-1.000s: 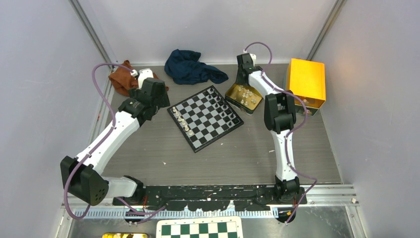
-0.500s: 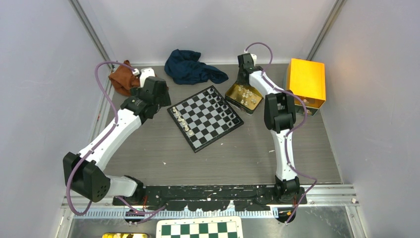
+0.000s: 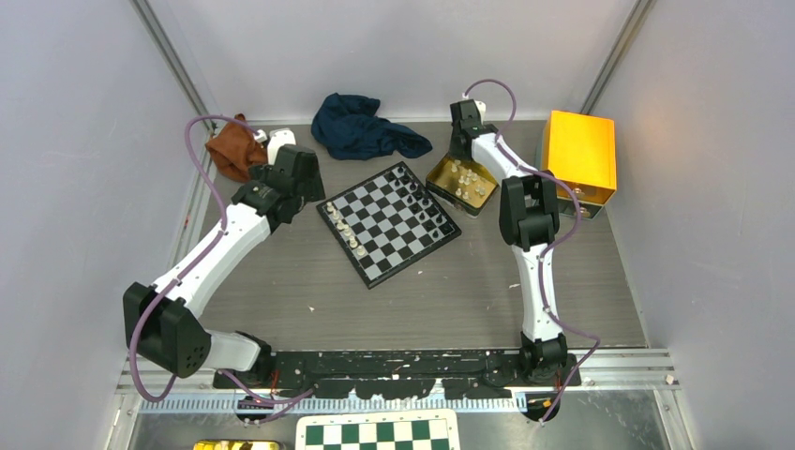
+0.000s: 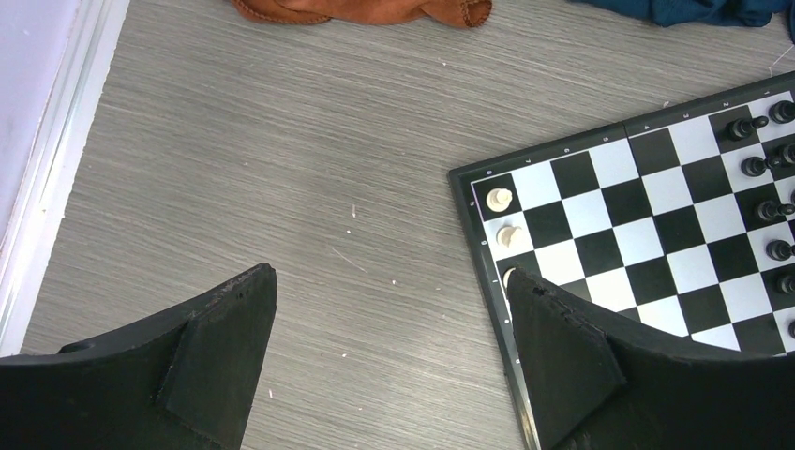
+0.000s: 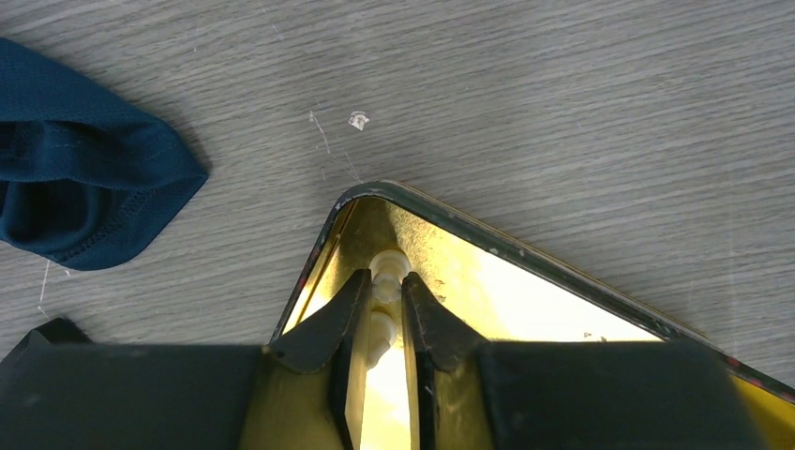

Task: Set up the chess pieces on the board
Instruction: Pick up the chess piece from the storage box.

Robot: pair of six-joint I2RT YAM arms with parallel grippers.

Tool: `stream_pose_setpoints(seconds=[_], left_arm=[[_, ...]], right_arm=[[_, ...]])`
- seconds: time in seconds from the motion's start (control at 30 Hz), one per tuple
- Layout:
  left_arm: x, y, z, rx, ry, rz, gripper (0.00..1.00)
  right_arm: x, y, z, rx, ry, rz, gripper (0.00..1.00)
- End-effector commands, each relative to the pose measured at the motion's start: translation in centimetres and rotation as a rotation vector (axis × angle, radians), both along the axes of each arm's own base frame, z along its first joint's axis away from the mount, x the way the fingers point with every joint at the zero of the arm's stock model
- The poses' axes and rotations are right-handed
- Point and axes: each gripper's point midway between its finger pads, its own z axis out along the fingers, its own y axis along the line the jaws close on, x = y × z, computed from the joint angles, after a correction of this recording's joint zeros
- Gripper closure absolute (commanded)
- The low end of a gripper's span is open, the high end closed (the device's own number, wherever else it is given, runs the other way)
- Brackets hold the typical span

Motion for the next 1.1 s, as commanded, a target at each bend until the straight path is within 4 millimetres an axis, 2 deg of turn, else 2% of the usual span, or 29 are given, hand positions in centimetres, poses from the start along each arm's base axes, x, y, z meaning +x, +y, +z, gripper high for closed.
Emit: stream_pose_setpoints(seconds=[0.0,0.27,0.73,0.9,0.93,1.07], left_arm=[[1.3,0.0,2.8,-0.021,-0.091,0.017,0.07],[0.8,0.1,2.8,-0.033,-0.096,0.020,0.07],[-0.4,0.2,3.4,-0.068,-0.119,0.006,0.08],[-0.6,0.0,3.4,-0.077,-0.120,-0.008,0.08],[-0.6,0.0,3.5,-0.078,-0.121,-0.010,0.08],[-0.6,-0.1,3.4,-0.078,-0.121,-0.015,0.08]], right_arm=[[1.5,0.2,2.5,0.027,-0.074,-0.008,0.80],[0.8,-0.3,3.1,0.006,-0.075,-0.008,0.97],[-1.4,-1.4,8.0,-0.025,-0.135,-0.012,0.99],[-3.5,-0.7,10.3,-0.035,-0.159,0.016,0.99],[-4.1,-0.5,11.4,-0.037,-0.171,0.025,0.99],[-7.2,1.5,13.2,-0.059,-0.162,0.105,0.99]])
